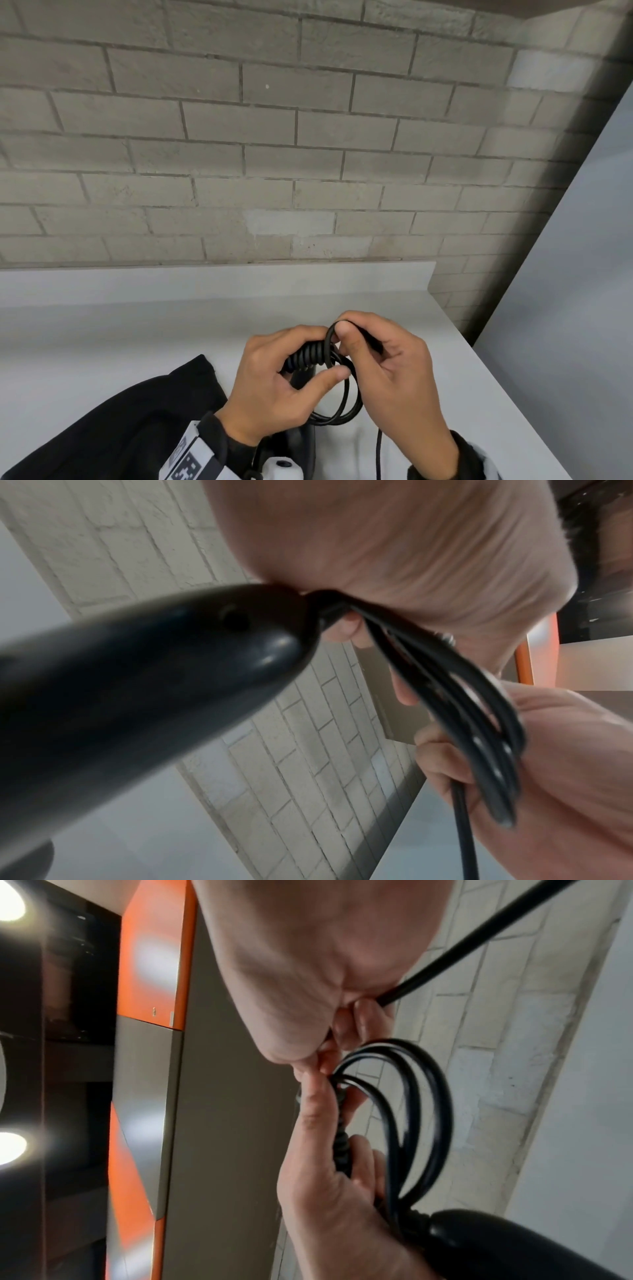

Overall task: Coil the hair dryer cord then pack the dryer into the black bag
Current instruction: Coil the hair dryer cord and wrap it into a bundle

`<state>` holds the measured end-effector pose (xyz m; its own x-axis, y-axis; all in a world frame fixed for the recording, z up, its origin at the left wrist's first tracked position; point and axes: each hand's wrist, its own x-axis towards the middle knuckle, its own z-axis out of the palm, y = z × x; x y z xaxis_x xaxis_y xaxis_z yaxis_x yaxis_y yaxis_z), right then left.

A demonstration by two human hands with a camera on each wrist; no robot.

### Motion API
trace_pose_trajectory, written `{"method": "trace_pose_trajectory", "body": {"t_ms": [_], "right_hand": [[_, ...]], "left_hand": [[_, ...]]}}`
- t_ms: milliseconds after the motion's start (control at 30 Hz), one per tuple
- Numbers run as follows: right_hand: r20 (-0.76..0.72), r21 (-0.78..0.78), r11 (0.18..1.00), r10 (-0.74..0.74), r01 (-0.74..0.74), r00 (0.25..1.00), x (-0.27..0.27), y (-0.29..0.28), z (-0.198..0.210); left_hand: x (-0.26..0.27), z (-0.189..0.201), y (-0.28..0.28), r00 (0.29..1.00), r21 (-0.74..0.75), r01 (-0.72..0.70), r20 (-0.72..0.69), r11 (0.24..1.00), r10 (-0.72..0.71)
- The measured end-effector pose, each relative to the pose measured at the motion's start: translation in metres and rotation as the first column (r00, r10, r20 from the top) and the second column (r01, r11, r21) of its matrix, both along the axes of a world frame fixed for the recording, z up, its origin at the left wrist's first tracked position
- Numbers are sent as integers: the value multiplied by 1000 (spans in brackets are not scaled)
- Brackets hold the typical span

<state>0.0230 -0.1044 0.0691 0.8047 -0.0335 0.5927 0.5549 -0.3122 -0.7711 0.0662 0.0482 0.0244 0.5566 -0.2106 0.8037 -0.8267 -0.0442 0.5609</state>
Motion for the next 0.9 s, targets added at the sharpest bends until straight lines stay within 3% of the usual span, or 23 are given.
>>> {"method": "trace_pose_trajectory", "body": {"t_ms": [200, 367, 533, 733, 900], "right_hand": [[-148, 217, 976, 52, -19, 988, -3, 6, -1], [-345, 370, 928, 92, 46, 934, 2, 7, -10], [-371, 459, 888, 173, 17, 912, 1, 5, -13], [-284, 338, 941, 119, -16, 951, -5, 2, -21], [-309, 206, 961, 244, -186, 919, -19, 0, -31]], "left_hand": [[-2, 1, -2, 999, -36, -36, 33, 999, 38], [-4, 7, 2, 989, -24, -115, 90, 993, 116], [-6, 7, 2, 984, -45, -152, 90, 987, 155], [-8, 4, -1, 970, -71, -211, 110, 975, 218], [-9, 5, -2, 964, -59, -258, 54, 964, 261]]}}
